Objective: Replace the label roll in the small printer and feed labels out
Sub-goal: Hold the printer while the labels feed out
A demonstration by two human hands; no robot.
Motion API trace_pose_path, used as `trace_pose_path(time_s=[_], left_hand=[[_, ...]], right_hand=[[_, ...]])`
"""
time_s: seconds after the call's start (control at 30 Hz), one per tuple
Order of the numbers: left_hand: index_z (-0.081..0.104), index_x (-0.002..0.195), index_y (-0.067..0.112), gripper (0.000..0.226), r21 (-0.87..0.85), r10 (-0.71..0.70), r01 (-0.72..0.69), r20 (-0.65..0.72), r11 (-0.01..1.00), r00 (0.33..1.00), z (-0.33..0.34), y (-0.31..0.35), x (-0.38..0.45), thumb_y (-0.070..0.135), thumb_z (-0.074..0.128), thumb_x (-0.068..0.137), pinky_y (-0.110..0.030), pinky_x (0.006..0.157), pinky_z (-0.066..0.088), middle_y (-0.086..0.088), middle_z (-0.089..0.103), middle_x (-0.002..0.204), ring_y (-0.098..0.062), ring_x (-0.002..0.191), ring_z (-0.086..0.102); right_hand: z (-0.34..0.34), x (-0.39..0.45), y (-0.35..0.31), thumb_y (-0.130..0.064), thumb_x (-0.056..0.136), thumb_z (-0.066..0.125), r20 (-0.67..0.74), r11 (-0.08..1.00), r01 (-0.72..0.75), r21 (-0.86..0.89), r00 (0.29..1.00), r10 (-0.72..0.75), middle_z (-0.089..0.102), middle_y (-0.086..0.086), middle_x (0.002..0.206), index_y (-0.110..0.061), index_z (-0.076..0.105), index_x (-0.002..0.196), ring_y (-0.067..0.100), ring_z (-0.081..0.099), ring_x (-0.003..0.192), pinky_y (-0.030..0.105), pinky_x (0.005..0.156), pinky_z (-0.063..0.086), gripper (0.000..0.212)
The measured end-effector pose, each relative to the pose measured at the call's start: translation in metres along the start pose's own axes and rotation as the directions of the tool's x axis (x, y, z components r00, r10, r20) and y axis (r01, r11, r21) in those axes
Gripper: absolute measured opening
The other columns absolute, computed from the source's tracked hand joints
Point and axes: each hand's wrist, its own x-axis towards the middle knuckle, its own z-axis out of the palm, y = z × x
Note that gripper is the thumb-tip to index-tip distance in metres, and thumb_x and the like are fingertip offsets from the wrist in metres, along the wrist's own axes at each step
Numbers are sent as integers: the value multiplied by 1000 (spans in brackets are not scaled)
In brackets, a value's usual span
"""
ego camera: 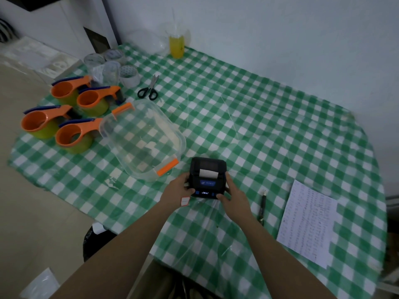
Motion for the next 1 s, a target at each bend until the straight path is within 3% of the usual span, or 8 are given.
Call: trace_pose_path(time_s=[0.6, 0.9, 1.0], left_hand=[[43, 133, 6, 53, 52, -2, 2, -3, 999, 1000, -1, 3, -3, 0, 60, 83, -39, 101, 43, -17, 55, 134, -29, 120, 55], [43, 133, 7, 53, 46, -19, 19, 1, 999, 1000, -1, 4, -4, 0, 59, 83, -31, 96, 41, -15, 55, 134, -28, 120, 55], [43, 133, 8, 53, 45, -19, 19, -1, 999, 1000, -1, 4, -4, 0, 59, 83, -35, 98, 43, -15, 56, 133, -28, 119, 56]], right_hand=[[-1, 0, -4, -14, 89, 59, 9, 999, -8, 42, 1000, 7, 47, 3, 142, -30, 13, 146, 22, 48, 127, 45, 104, 41, 74], [-2, -2, -5, -11, 90, 58, 20, 997, -15, 70, 1000, 13, 45, 3, 143, -28, 13, 146, 21, 47, 128, 42, 105, 40, 74], [-2, -2, -5, -11, 90, 57, 20, 997, -19, 77, 1000, 17, 45, 2, 143, -28, 13, 146, 21, 47, 128, 42, 106, 39, 74]])
